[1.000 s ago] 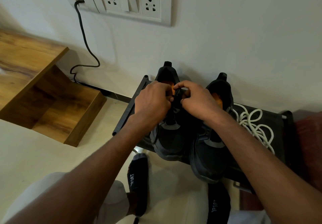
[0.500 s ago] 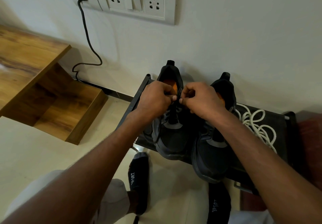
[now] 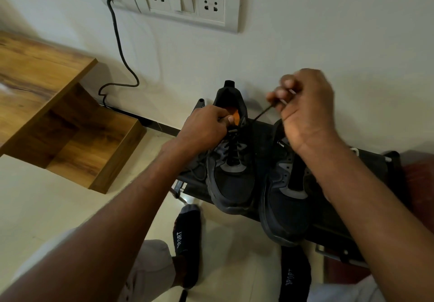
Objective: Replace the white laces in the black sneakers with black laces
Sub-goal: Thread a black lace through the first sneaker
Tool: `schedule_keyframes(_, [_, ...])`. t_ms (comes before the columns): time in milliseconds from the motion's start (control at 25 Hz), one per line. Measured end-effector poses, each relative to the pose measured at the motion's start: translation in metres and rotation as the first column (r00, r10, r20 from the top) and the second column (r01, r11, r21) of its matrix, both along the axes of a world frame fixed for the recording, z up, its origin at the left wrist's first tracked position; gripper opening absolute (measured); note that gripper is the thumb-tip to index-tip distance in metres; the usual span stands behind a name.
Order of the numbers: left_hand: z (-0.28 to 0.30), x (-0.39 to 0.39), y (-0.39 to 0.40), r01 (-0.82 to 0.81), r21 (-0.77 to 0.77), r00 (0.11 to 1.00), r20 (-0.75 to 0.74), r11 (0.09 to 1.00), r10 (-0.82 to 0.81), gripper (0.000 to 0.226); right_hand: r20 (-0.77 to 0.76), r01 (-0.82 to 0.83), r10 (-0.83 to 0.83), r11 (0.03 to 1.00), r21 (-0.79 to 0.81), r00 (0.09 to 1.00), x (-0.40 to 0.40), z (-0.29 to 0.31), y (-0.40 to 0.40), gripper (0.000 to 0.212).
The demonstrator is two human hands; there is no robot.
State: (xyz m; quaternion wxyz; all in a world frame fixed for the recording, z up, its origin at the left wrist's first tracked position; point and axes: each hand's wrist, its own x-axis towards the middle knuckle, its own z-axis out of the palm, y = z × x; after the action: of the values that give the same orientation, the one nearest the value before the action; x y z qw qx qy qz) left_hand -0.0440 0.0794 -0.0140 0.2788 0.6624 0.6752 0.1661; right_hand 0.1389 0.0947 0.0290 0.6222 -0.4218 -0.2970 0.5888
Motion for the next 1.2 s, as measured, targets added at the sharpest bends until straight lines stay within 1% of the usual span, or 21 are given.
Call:
schedule_keyframes(40, [0.001, -0.001, 0.000, -0.007, 0.005, 1.000, 0.003, 1.000, 0.007, 0.027, 0.010, 0.012, -0.012, 1.000, 0.008, 1.000, 0.005, 0.001, 0.002, 0.014])
schedule_keyframes(80, [0.001, -0.002, 0.001, -0.021, 0.021, 1.000, 0.000, 1.000, 0.021, 0.027, 0.217, -0.010, 0.008, 1.000, 0.008, 0.976, 0.008, -0.001, 0.002, 0.010])
schedule_keyframes(120, [0.001, -0.002, 0.002, -0.042, 0.051, 0.999, -0.007, 0.998, 0.043, 0.026, 0.570, -0.081, 0.066, 0.997, 0.001, 0.819, 0.008, -0.009, 0.000, 0.008])
schedule_keyframes(160, [0.001, -0.002, 0.003, -0.065, 0.081, 0.998, -0.012, 0.995, 0.066, 0.025, 0.845, -0.195, 0.143, 0.980, -0.047, 0.515, 0.005, -0.018, -0.004, 0.011])
schedule_keyframes(200, [0.002, -0.003, 0.004, -0.083, 0.105, 0.996, -0.013, 0.991, 0.085, 0.023, 0.954, -0.301, 0.215, 0.942, -0.146, 0.210, 0.000, -0.031, -0.009, 0.014])
schedule_keyframes(240, [0.002, -0.003, 0.004, -0.094, 0.118, 0.995, -0.010, 0.989, 0.096, 0.022, 0.963, -0.337, 0.269, 0.908, -0.248, 0.016, -0.004, -0.039, -0.013, 0.017])
schedule_keyframes(400, [-0.001, -0.006, 0.004, -0.096, 0.109, 0.995, 0.008, 0.989, 0.096, 0.019, 0.954, -0.327, 0.278, 0.897, -0.299, -0.110, -0.003, -0.032, -0.012, 0.030])
schedule_keyframes(440, [-0.001, -0.006, 0.003, -0.093, 0.105, 0.996, 0.007, 0.990, 0.093, 0.020, 0.944, -0.347, 0.321, 0.879, -0.329, -0.081, 0.000, -0.031, -0.010, 0.033])
schedule_keyframes(480, [0.000, -0.006, 0.003, -0.090, 0.102, 0.996, 0.000, 0.991, 0.091, 0.020, 0.924, -0.375, 0.381, 0.864, -0.338, 0.046, 0.002, -0.027, -0.010, 0.033])
schedule_keyframes(520, [0.000, -0.006, 0.003, -0.088, 0.097, 0.996, -0.009, 0.991, 0.089, 0.021, 0.851, -0.414, 0.440, 0.858, -0.304, 0.287, 0.002, -0.021, -0.010, 0.032])
schedule_keyframes(600, [0.002, -0.007, 0.003, -0.079, 0.085, 0.996, -0.020, 0.993, 0.081, 0.023, 0.320, -0.447, 0.447, 0.891, -0.079, 0.835, 0.003, -0.006, -0.007, 0.032])
schedule_keyframes(640, [0.003, -0.007, 0.002, -0.075, 0.080, 0.997, -0.020, 0.994, 0.077, 0.023, 0.007, -0.407, 0.407, 0.913, 0.005, 0.913, 0.006, 0.003, -0.004, 0.033])
schedule_keyframes(680, [0.004, -0.008, 0.001, -0.072, 0.075, 0.997, -0.021, 0.995, 0.074, 0.023, -0.163, -0.361, 0.361, 0.932, 0.029, 0.918, 0.009, 0.009, -0.001, 0.031])
schedule_keyframes(720, [0.005, -0.008, 0.001, -0.066, 0.070, 0.997, -0.024, 0.995, 0.068, 0.022, -0.177, -0.346, 0.343, 0.938, 0.019, 0.922, 0.010, 0.012, -0.002, 0.028])
schedule_keyframes(800, [0.005, -0.008, 0.001, -0.049, 0.061, 0.998, -0.035, 0.997, 0.052, 0.022, 0.218, -0.341, 0.349, 0.937, -0.075, 0.911, 0.007, -0.002, -0.007, 0.024])
schedule_keyframes(840, [0.005, -0.007, 0.002, -0.043, 0.058, 0.998, -0.042, 0.997, 0.045, 0.023, 0.555, -0.335, 0.353, 0.932, -0.137, 0.754, 0.005, -0.014, -0.009, 0.020])
schedule_keyframes(880, [0.006, -0.006, 0.002, -0.038, 0.054, 0.998, -0.050, 0.998, 0.041, 0.024, 0.799, -0.336, 0.349, 0.921, -0.196, 0.490, 0.002, -0.024, -0.011, 0.017])
schedule_keyframes(960, [0.006, -0.005, 0.001, -0.029, 0.049, 0.997, -0.066, 0.998, 0.033, 0.025, 0.949, -0.330, 0.314, 0.899, -0.288, 0.029, -0.004, -0.036, -0.014, 0.021])
schedule_keyframes(1040, [0.006, -0.005, 0.000, -0.021, 0.044, 0.998, -0.065, 0.999, 0.024, 0.025, 0.946, -0.319, 0.315, 0.891, -0.324, -0.081, -0.006, -0.039, -0.014, 0.024])
schedule_keyframes(1120, [0.006, -0.006, 0.000, -0.008, 0.038, 0.998, -0.067, 0.999, 0.011, 0.024, 0.922, -0.357, 0.386, 0.866, -0.349, 0.036, -0.007, -0.033, -0.015, 0.019])
schedule_keyframes(1200, [0.006, -0.008, 0.000, 0.007, 0.029, 0.997, -0.077, 1.000, -0.005, 0.025, 0.697, -0.385, 0.469, 0.876, -0.291, 0.542, -0.007, -0.021, -0.013, 0.019])
